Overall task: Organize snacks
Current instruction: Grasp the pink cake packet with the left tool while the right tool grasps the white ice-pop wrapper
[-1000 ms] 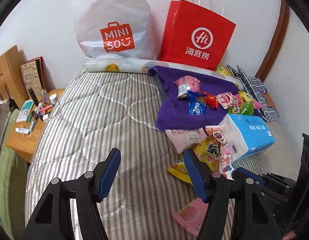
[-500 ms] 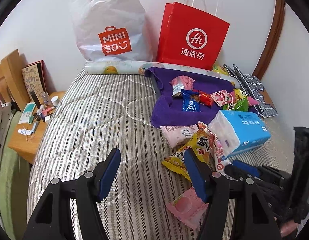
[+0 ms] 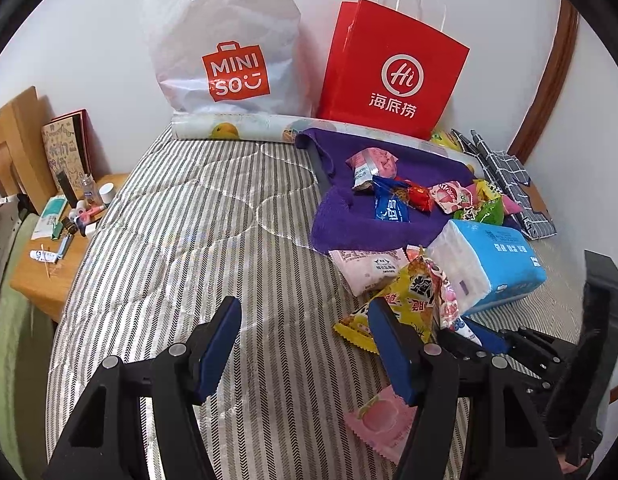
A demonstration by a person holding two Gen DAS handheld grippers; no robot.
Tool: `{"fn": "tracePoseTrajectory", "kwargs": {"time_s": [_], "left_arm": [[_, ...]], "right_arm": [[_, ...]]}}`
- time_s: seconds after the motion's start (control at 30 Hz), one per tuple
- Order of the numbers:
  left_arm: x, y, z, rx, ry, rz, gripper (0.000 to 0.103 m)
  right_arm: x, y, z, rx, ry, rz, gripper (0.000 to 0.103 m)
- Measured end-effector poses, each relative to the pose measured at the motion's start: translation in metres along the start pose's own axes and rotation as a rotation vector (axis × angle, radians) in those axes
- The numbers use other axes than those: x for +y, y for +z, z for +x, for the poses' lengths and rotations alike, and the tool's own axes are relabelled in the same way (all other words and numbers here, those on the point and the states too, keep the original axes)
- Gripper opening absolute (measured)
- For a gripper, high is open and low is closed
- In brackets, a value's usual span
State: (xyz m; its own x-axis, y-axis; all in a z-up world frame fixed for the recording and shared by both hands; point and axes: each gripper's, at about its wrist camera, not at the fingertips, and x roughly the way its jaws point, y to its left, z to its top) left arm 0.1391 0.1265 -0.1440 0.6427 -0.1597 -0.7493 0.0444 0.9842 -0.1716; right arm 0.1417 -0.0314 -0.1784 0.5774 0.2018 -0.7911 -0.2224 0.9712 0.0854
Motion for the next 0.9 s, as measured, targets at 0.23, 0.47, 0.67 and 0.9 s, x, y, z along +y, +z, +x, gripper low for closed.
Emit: {"fn": "tracePoseTrajectory", "kwargs": {"time_s": [0.23, 0.47, 0.67, 0.9], "left_arm": [[-0.004, -0.006, -0.001, 0.004, -0.027, -0.003, 0.064], [-0.021, -0.026, -0.010, 0.023, -0.097, 0.050, 0.064], [-0.045, -0.048, -0.007, 0.069, -0.100, 0.132, 0.064], [-0.057, -0.058, 0.001, 0.087, -0.090, 0.157, 0.064]], "right_arm": [[-0.004, -0.006, -0.025, -0.027, 0.047, -0.025, 0.018], [-0.016, -0.020, -0.058, -0.060, 0.060, -0.037, 0.007], [-0.030, -0.043, -0.082, -0.076, 0.034, -0.055, 0.006], [-0.064, -0.072, -0.111, -0.086, -0.024, -0.015, 0.006]]}}
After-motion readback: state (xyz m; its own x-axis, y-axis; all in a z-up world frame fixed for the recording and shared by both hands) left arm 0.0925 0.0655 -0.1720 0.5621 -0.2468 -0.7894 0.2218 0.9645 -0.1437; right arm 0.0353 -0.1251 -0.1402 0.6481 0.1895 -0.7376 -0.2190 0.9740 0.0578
